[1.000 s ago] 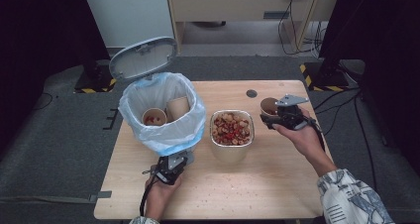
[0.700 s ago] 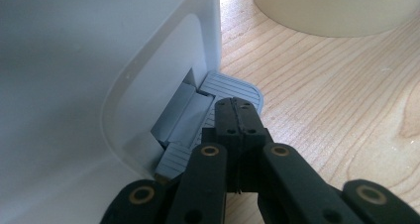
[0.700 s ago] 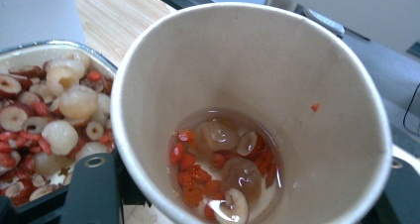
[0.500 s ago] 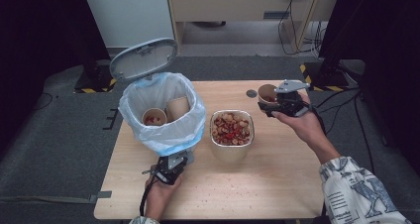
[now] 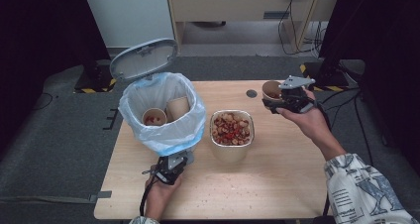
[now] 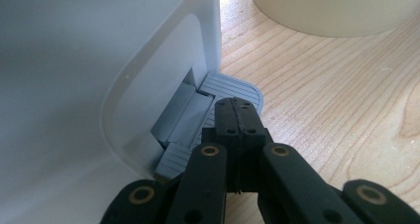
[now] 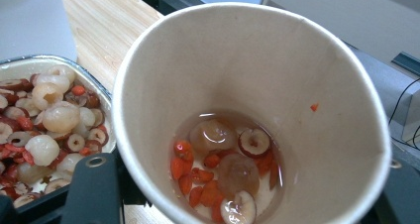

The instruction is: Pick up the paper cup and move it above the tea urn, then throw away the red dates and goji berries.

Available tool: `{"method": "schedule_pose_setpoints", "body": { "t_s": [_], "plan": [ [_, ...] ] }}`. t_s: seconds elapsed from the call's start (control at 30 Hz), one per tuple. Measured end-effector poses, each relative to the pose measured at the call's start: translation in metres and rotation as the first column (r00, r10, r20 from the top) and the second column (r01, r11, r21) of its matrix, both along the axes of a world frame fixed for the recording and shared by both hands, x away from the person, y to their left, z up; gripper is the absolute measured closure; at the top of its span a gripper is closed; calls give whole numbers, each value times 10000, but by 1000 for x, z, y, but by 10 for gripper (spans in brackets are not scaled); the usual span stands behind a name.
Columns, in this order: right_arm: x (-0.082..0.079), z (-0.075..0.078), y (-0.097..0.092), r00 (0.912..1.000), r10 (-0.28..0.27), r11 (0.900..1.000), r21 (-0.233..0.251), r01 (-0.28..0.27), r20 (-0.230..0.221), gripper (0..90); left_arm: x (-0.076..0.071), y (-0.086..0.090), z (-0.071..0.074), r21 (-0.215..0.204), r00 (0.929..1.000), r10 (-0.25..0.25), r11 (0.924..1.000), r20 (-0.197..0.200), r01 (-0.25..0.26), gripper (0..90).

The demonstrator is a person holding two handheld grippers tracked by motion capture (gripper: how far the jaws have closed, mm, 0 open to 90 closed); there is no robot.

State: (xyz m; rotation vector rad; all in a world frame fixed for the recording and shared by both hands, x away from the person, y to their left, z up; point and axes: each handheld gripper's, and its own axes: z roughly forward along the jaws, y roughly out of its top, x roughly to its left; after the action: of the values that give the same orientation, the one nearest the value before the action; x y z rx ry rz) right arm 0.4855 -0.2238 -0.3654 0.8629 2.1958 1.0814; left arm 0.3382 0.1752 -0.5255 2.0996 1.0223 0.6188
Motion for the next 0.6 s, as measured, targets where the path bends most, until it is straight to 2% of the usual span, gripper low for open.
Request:
{"method": "schedule_pose_setpoints", "body": {
  "t_s": [0.2,0.33,0.4,0.6],
  "plan": [
    [5,7,0,9998,66,9999,-126,-63,179,340,0,-1,0,0,10000,24,10000,32,-24,898],
    [7,12,3,9992,276,9996,29,-277,302,340,0,-1,0,14,10000,45,10000,4,-45,898],
    [9,13,4,9986,388,9991,-190,-382,347,342,0,0,0,-4,10000,48,10000,-3,-48,898],
    [13,20,6,9970,545,9979,-389,-525,545,346,0,0,0,-67,10000,72,10000,-25,-72,898]
  ]
}}
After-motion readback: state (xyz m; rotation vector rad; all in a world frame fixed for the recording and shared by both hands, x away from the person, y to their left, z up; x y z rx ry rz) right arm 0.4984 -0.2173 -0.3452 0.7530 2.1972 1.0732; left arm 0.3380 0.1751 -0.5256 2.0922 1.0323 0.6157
